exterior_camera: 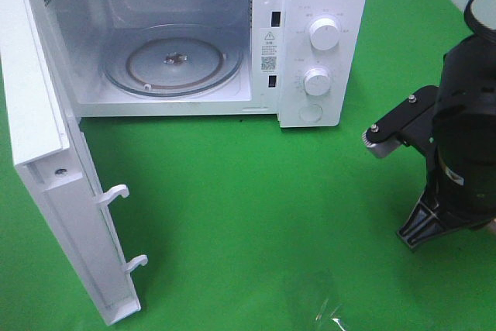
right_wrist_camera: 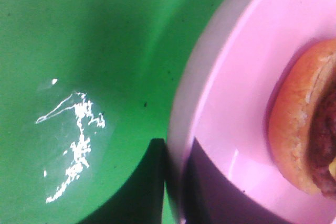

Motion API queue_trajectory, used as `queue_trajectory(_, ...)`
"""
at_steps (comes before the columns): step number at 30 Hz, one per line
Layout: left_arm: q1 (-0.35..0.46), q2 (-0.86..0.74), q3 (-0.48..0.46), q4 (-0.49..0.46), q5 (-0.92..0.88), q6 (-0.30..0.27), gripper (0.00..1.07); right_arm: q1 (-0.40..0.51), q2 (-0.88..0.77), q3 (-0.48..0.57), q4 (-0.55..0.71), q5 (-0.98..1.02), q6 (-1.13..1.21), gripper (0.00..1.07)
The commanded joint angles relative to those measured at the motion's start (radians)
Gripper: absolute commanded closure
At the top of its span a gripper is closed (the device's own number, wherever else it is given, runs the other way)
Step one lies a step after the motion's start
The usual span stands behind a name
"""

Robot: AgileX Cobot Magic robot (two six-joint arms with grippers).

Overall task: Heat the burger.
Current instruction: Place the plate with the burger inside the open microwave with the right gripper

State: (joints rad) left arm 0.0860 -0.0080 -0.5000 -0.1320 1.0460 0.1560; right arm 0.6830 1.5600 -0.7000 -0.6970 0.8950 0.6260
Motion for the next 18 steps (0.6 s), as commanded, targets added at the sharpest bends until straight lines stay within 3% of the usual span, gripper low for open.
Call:
queue_trajectory(1,-0.003,-0.02,0.003,-0.009,-0.01,-0.006,0.03,0.043,-0.039,0.047,-0.045,0.058,0.037,1.07)
queue_trajectory(18,-0.003,-0.02,0.003,-0.009,-0.01,-0.006,0.03,0.277,-0.197,0.158,-0.065,0.164,0.091,1.07)
